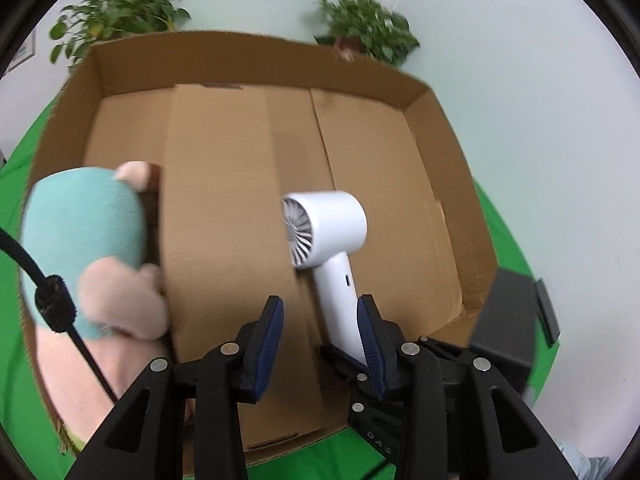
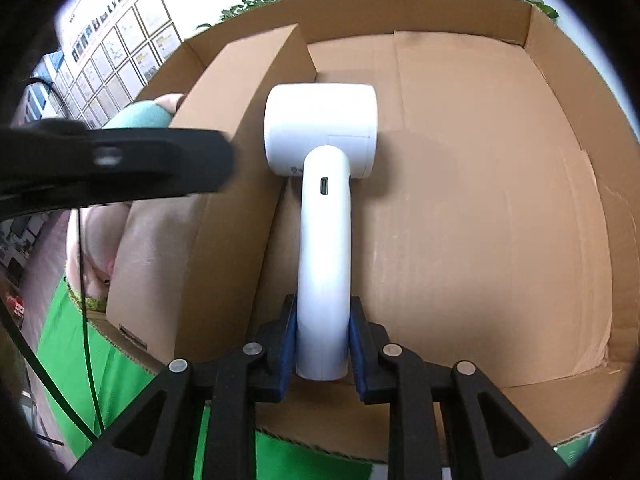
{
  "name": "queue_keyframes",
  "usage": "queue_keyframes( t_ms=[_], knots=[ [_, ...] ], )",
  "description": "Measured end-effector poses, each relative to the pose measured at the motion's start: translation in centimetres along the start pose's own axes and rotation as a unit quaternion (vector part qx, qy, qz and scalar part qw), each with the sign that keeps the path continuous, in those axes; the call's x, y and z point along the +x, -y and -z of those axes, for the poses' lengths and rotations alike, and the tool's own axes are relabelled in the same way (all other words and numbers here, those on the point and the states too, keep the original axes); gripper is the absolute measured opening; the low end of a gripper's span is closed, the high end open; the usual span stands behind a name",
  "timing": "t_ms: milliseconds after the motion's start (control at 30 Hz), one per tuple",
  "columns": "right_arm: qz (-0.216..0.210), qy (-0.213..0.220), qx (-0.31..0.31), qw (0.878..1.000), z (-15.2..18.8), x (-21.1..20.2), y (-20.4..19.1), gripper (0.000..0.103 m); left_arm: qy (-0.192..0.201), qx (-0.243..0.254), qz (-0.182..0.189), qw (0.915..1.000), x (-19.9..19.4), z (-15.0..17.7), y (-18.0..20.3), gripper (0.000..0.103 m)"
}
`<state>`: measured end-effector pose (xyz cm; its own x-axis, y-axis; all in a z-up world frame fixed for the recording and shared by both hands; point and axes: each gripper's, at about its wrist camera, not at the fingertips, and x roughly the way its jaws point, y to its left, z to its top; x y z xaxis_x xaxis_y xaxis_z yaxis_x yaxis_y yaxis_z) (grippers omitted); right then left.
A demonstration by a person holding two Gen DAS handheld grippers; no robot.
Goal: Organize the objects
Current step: 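Lower the hair dryer into the tray beside the brown box with both grippers, then open both grippers and withdraw them from the hair dryer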
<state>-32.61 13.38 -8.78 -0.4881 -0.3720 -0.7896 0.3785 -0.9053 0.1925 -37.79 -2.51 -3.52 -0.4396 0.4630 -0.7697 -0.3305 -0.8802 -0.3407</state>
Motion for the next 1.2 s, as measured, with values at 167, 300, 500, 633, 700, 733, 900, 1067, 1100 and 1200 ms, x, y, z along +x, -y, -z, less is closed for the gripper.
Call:
queue_keyframes(
  t_ms=[167,300,500,633,700,733,900,1067,1100,1200],
  knots=[
    [0.03,0.0,-0.011,0.999,0.0,0.3,-0.8,0.023,0.021,-0.036,-0.027,0.9988,-1.3,-0.1,-2.7,0.037],
    [0.031,-0.005,-0.014,0.999,0.1,0.2,-1.0,0.026,0.025,-0.043,-0.036,0.9981,-1.3,0.1,-3.4,0.037],
    [0.01,0.023,-0.03,0.999,0.1,-1.6,-1.3,0.034,0.027,-0.05,-0.031,0.9979,-1.0,0.5,-3.6,0.037],
    [0.015,0.045,-0.037,0.998,0.0,-3.2,-1.3,0.044,0.019,-0.041,-0.041,0.9981,-1.1,1.2,-3.1,0.037],
    [0.015,0.065,-0.036,0.997,4.4,-6.5,-3.9,0.069,0.029,-0.031,-0.058,0.9974,-1.6,1.9,-2.6,0.037],
    [0.019,0.079,-0.037,0.996,4.7,-7.1,-3.7,0.085,0.047,-0.021,-0.068,0.9964,-2.4,2.3,-2.0,0.037],
    [0.041,0.145,-0.037,0.988,4.5,-10.6,-4.0,0.102,0.175,0.031,-0.148,0.9728,-7.4,6.1,1.7,0.092],
    [0.04,0.189,-0.012,0.981,5.1,-12.6,-2.1,0.102,0.234,0.06,-0.211,0.9473,-9.7,9.3,4.9,0.103],
    [0.041,0.194,-0.012,0.98,5.2,-12.7,-2.0,0.102,0.228,0.057,-0.212,0.9484,-9.8,9.8,5.0,0.103],
    [0.049,0.206,-0.003,0.977,5.6,-13.0,-1.9,0.102,0.222,0.049,-0.219,0.9489,-9.5,11.1,5.7,0.103]
  ],
)
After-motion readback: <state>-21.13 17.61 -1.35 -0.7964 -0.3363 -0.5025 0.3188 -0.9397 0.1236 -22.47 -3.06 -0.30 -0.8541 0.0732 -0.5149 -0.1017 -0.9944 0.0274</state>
